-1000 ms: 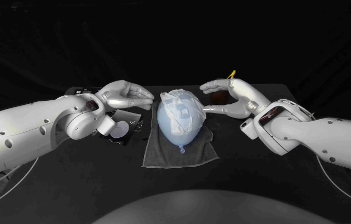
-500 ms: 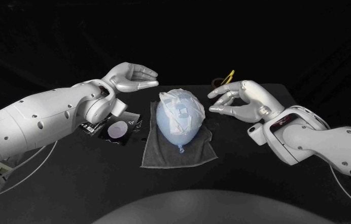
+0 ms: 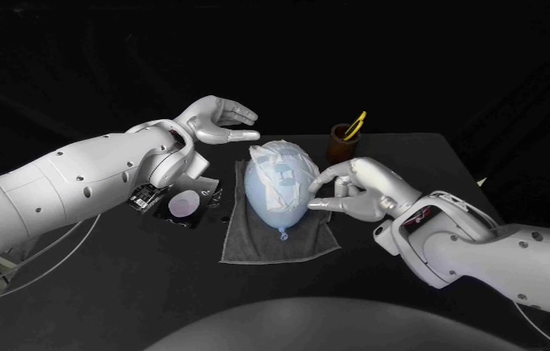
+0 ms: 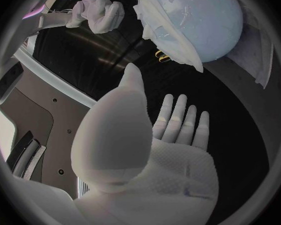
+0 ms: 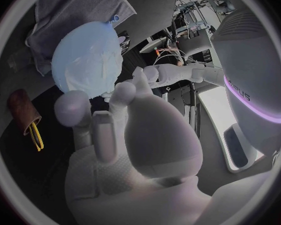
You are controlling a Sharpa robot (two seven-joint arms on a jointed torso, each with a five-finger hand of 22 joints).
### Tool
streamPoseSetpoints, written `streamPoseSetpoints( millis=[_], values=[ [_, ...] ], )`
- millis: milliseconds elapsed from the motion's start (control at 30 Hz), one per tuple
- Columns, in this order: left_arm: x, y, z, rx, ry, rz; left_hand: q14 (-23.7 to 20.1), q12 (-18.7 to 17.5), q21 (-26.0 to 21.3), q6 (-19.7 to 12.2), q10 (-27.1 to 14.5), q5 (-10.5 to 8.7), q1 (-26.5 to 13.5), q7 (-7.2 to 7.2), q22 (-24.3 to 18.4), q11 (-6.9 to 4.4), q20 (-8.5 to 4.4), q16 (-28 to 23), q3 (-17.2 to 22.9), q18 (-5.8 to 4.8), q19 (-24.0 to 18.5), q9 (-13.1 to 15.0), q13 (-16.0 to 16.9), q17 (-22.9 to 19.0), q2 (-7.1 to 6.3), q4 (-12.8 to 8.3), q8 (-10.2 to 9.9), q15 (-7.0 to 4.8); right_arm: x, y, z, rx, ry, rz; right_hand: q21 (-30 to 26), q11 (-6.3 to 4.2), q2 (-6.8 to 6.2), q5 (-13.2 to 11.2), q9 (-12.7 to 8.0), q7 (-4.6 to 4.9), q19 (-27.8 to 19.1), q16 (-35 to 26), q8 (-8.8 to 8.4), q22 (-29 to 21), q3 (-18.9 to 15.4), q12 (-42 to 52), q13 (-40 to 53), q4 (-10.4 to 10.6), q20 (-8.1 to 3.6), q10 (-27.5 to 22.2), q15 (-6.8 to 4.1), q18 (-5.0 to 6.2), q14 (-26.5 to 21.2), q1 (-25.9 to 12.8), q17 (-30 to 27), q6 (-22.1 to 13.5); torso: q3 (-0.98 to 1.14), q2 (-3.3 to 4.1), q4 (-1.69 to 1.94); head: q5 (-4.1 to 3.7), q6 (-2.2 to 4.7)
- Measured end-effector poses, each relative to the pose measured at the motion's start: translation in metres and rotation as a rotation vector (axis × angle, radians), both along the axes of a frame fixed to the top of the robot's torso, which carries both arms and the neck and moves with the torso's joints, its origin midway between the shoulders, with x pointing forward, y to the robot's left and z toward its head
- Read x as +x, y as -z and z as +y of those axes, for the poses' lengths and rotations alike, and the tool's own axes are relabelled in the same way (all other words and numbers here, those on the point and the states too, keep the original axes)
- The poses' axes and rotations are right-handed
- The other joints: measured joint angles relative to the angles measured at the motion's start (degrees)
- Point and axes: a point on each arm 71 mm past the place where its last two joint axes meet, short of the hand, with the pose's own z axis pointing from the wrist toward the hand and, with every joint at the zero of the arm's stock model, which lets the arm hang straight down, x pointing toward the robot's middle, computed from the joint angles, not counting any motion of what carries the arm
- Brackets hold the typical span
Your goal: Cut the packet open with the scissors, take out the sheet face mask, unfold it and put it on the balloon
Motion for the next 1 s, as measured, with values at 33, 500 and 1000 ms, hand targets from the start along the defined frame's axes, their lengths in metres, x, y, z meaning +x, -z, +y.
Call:
streamPoseSetpoints(
  millis=[33,500,1000],
  values=[
    [0.001,0.000,-0.002,0.004,0.001,-0.002,-0.1,0.0,0.0,0.0,0.0,0.00,0.0,0.00,0.0,0.00,0.00,0.0,0.0,0.00,0.0,0.0,0.0,0.0,0.00,0.0,0.0,-0.13,-0.002,0.002,0.004,-0.012,0.002,0.000,1.3,0.00,0.00,0.4,0.1,0.00,0.1,0.5,0.15,1.6,0.0,0.1,0.0,0.0,0.11,0.0,0.00,-0.02,0.0,0.0,0.0,0.0,-0.04,-0.02,-0.03,-0.01,0.00],
    [0.009,0.005,-0.043,0.066,0.057,-0.012,-4.3,-1.8,-0.3,-0.3,-0.4,0.00,-1.8,-0.09,-0.1,-1.64,0.04,-2.2,-4.6,0.00,-2.1,-0.5,0.0,-1.5,-1.64,0.0,-0.7,-0.84,-0.008,0.016,0.041,-0.138,0.032,-0.082,9.0,-0.07,-1.13,4.4,0.2,0.27,2.5,1.3,-0.04,11.9,2.5,3.0,0.0,0.2,0.49,0.1,0.15,-0.98,0.1,-1.1,0.1,-0.3,-0.14,0.10,-0.11,0.10,0.00],
    [0.005,0.014,-0.076,0.186,0.197,0.069,-9.6,-5.3,-0.7,-7.6,-8.2,0.01,-7.3,-1.23,-0.6,-2.23,0.20,-3.9,-6.9,-0.88,-7.0,-2.5,-0.4,-3.1,-2.55,0.1,-4.4,-0.73,-0.010,0.020,0.058,-0.180,0.035,-0.171,9.0,0.15,-2.03,4.5,0.0,0.50,2.5,1.3,-0.49,12.2,3.6,5.7,0.0,0.4,0.50,0.3,0.27,-1.00,0.2,-2.0,0.0,-0.5,-0.08,0.21,-0.23,0.14,0.00]
  ],
)
